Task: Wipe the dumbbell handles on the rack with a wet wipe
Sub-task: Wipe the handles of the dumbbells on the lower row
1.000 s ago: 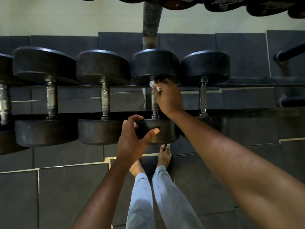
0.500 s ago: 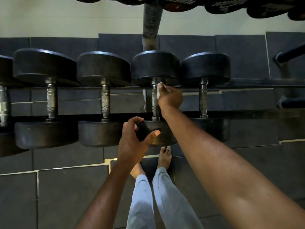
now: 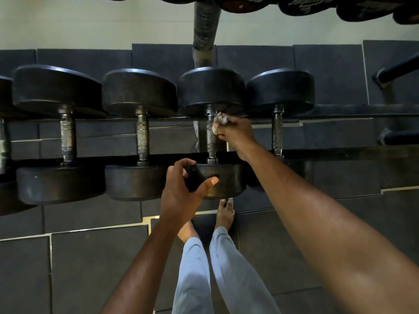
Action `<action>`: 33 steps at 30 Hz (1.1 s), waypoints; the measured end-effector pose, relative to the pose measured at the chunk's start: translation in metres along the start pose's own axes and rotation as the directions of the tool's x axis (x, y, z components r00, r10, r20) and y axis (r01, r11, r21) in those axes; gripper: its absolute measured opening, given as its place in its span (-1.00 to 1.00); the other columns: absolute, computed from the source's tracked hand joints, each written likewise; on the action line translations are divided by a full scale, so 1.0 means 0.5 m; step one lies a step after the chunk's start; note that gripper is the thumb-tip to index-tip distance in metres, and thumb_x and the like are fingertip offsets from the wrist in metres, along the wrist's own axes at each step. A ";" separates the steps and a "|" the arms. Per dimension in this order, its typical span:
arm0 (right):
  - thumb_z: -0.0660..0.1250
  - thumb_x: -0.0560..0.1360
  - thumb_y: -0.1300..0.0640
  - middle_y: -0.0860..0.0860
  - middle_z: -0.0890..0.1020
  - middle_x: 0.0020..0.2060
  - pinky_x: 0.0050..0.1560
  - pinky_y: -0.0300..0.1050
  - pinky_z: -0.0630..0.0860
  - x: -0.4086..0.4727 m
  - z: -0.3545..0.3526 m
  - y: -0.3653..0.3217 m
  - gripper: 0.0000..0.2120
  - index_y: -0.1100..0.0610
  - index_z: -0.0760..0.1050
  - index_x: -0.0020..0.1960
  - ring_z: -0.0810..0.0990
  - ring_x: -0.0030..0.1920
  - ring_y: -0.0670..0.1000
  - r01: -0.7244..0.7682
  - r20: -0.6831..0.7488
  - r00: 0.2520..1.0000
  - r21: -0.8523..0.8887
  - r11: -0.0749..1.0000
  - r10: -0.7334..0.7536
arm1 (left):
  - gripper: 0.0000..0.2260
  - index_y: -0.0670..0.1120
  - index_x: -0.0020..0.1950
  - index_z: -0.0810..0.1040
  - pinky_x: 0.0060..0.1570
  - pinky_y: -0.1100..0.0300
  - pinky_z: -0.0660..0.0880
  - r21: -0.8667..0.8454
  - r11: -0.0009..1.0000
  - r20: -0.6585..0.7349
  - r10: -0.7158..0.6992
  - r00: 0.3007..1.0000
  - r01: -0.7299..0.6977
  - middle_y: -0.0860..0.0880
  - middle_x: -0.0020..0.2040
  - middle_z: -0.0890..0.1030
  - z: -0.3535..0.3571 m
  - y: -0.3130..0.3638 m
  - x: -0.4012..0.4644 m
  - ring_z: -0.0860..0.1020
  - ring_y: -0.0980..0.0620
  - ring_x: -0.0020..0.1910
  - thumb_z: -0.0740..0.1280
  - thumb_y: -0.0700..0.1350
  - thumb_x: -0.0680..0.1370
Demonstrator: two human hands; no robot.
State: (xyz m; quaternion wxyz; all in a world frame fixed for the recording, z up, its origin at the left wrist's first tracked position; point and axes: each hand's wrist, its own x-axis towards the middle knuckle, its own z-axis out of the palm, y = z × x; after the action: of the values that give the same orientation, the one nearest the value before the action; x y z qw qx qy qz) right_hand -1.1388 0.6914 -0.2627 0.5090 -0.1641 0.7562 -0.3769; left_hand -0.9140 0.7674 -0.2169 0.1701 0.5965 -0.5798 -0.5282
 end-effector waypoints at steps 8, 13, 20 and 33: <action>0.49 0.60 0.10 -0.06 0.78 -0.17 -0.15 -0.19 0.59 0.035 0.000 -0.013 -0.90 0.13 0.75 0.00 0.73 -0.10 -0.14 -0.036 -0.055 0.998 -0.136 0.990 0.029 | -0.41 0.20 0.32 0.47 -0.07 0.31 0.59 -0.021 1.000 -0.009 -0.001 1.000 0.001 0.15 0.13 0.43 0.003 -0.006 -0.001 0.55 0.12 0.11 0.65 0.21 0.39; 0.45 0.63 0.14 -0.10 0.78 -0.14 -0.02 -0.24 0.55 0.013 -0.039 -0.005 -0.89 0.09 0.72 -0.06 0.73 -0.04 -0.23 -0.060 0.141 0.985 -0.278 0.959 0.102 | -0.40 0.17 0.32 0.47 -0.09 0.35 0.57 -0.020 1.000 -0.011 -0.007 1.000 0.007 0.14 0.13 0.43 0.004 -0.003 -0.003 0.55 0.13 0.11 0.65 0.19 0.39; 0.56 0.55 0.06 -0.18 0.74 -0.18 0.19 -0.14 0.56 -0.012 -0.066 0.019 -0.93 -0.04 0.72 -0.11 0.66 -0.01 -0.17 0.002 0.293 0.941 -0.507 0.862 0.170 | -0.40 0.19 0.31 0.46 -0.04 0.12 0.67 0.011 1.000 -0.003 -0.010 1.000 0.010 0.13 0.13 0.44 0.003 -0.006 0.000 0.55 0.11 0.12 0.63 0.25 0.38; 0.59 0.51 0.03 -0.16 0.73 -0.04 0.05 -0.10 0.59 -0.068 -0.075 -0.052 -0.83 -0.01 0.76 0.09 0.65 -0.02 -0.23 0.347 0.456 0.890 -0.675 0.651 -0.002 | -0.41 0.21 0.32 0.45 0.02 0.09 0.66 0.014 1.000 -0.015 0.001 1.000 -0.001 0.14 0.12 0.43 0.004 -0.005 -0.006 0.54 0.15 0.10 0.63 0.26 0.40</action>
State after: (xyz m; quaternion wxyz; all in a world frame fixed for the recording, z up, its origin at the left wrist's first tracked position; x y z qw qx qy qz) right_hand -1.1615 0.7109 -0.2139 0.5064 -0.5065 0.6966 -0.0415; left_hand -0.9136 0.7712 -0.2182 0.1703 0.6014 -0.5825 -0.5196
